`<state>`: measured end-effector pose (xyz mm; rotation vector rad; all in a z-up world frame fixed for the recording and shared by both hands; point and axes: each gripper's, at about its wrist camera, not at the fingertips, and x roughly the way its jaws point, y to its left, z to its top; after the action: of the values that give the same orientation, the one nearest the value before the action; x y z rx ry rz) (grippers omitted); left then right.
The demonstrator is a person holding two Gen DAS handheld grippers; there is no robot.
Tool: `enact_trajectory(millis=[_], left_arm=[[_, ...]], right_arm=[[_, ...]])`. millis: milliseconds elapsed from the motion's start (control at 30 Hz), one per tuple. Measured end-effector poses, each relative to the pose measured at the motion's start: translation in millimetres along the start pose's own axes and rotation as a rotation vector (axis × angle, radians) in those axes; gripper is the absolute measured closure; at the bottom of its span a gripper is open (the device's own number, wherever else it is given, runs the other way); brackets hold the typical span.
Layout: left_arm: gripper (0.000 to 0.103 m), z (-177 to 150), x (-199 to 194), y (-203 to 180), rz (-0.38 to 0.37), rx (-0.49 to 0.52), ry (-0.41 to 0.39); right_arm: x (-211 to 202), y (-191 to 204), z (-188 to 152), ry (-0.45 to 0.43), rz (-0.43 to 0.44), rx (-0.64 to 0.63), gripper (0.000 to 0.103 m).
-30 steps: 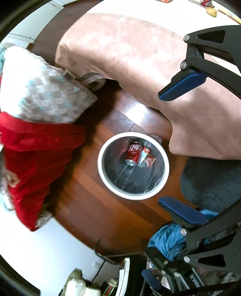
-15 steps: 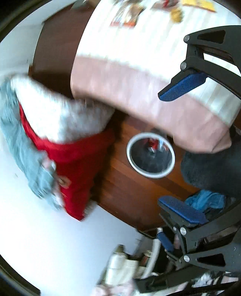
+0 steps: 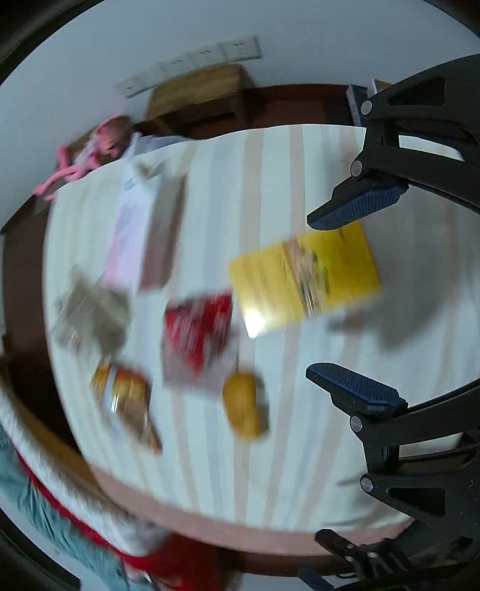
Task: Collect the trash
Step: 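Move both tools back from the bin toward the table, then grasp the yellow bun with the left tool while the right tool grasps the yellow box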
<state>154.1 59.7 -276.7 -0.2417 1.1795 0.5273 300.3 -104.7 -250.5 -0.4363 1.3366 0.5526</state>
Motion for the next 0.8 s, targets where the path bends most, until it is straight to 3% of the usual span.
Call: enact_trajectory(millis=[200,233,267,367,433,533,600,700,767,800], left_arm=[[0.003,31,12,-44,-0.063,0.121,-0.009],[0.003,35,12,-48,-0.071,0.142,-0.015],[0.003,40,12,-54,-0.082,0.168,-0.02],[0.008,54,16,-73,-0.131,0.259,-0.041],[0.023,57,19,-83,-0.148,0.296,-0.038],[0.043,61,33,-99,-0.2,0.352,0.031],[0.047,62,40,-104,-0.216,0.36,0.065],[0.051,58,40,-107,-0.194,0.364,0.053],[0.057,56,39,-108,-0.189,0.351,0.046],[0.065,54,38,-108,-0.178,0.345,0.042]], right_arm=[[33,-22,3,0.017,0.042,0.027,0.025],[34,-22,4,0.015,0.039,0.014,0.028],[34,-22,4,0.011,0.033,0.006,0.038],[31,-23,2,-0.016,-0.018,0.003,0.041],[22,-30,-1,-0.037,-0.036,0.04,0.041],[18,-46,-2,-0.022,-0.015,0.085,0.04],[20,-49,-1,0.001,-0.007,0.081,0.04],[22,-51,1,0.011,-0.01,0.072,0.037],[23,-50,-1,0.013,-0.01,0.068,0.037],[25,-47,1,0.013,-0.013,0.065,0.037]])
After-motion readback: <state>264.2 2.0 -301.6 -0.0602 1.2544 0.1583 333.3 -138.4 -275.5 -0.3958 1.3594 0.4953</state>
